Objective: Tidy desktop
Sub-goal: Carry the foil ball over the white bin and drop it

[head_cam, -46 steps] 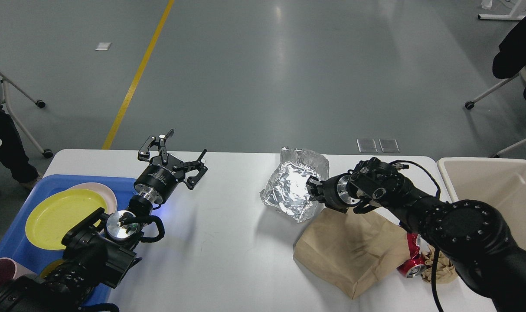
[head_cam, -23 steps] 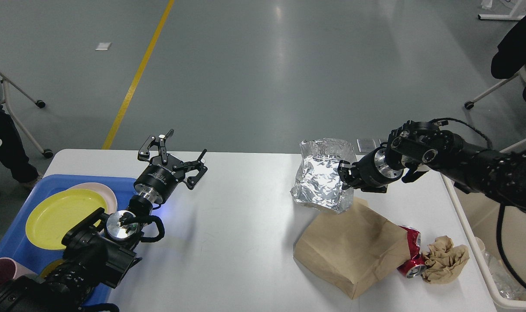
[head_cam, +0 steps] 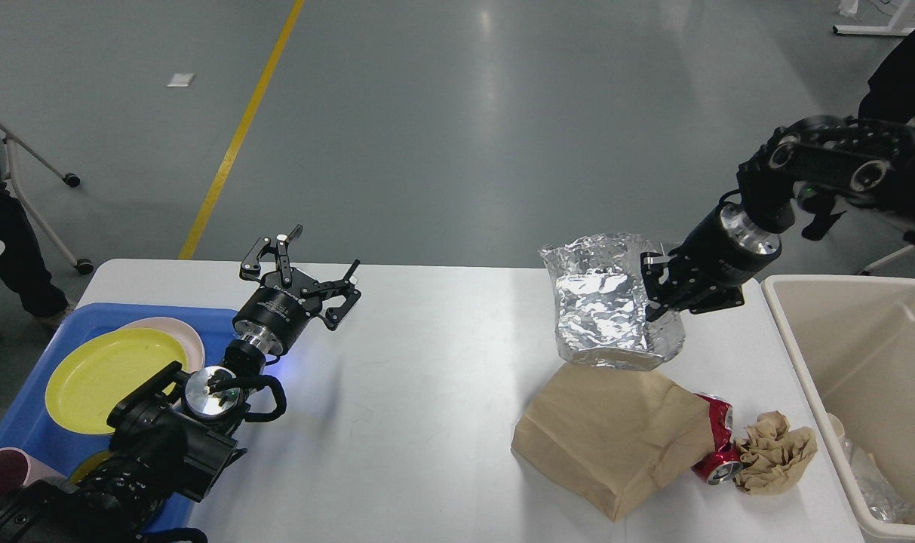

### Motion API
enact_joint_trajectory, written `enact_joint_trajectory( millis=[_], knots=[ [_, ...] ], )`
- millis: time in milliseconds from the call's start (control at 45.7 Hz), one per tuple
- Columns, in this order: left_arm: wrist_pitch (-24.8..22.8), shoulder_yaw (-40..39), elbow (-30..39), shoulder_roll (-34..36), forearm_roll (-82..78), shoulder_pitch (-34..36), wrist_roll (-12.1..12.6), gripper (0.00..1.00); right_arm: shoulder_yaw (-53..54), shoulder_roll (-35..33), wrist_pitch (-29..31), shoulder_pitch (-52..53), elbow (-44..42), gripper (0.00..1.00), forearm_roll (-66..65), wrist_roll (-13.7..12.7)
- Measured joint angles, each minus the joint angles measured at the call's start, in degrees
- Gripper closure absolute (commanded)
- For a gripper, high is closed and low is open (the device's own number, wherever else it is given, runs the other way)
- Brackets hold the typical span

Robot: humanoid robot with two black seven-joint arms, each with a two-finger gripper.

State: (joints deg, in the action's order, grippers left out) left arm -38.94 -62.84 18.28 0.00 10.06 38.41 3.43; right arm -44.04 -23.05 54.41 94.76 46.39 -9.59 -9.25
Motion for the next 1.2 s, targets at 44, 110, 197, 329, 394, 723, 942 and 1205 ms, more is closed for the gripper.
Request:
enact_joint_trajectory(
  millis=[44,110,197,329,394,723,942,1205],
  knots=[
    [0.0,0.0,0.0,0.0,0.0,0.0,0.0,0.03,-2.07,-0.79,0.35,2.0,0.12,1.0,0.0,0.01],
    [0.0,0.0,0.0,0.0,-0.01,0.0,0.0,0.03,-5.62,-1.96,0.54,5.01,0.09,1.0,0.12,0.03],
    [0.0,0.0,0.0,0.0,-0.02,0.0,0.0,0.03,-10.82,-3.8,0.57,8.51,-0.57,1.0,0.23,0.03],
    [0.0,0.0,0.0,0.0,-0.02,0.0,0.0,0.03,-16.79,-6.27,-0.36,11.18,-4.28,1.0,0.31,-0.11],
    [0.0,0.0,0.0,0.0,-0.02,0.0,0.0,0.03,-19.34,-6.98,-1.2,11.41,-7.4,1.0,0.34,-0.17],
    [0.0,0.0,0.0,0.0,-0.02,0.0,0.0,0.03,-31.98,-10.02,-20.22,7.38,-14.48,1.0,0.6,-0.42],
    [0.0,0.0,0.0,0.0,-0.01,0.0,0.0,0.03,-33.89,-11.08,-32.99,0.14,-14.56,1.0,0.6,-0.48],
    [0.0,0.0,0.0,0.0,0.02,0.0,0.0,0.03,-31.23,-11.94,-40.46,-10.77,-18.25,1.0,0.79,-0.33]
  ],
)
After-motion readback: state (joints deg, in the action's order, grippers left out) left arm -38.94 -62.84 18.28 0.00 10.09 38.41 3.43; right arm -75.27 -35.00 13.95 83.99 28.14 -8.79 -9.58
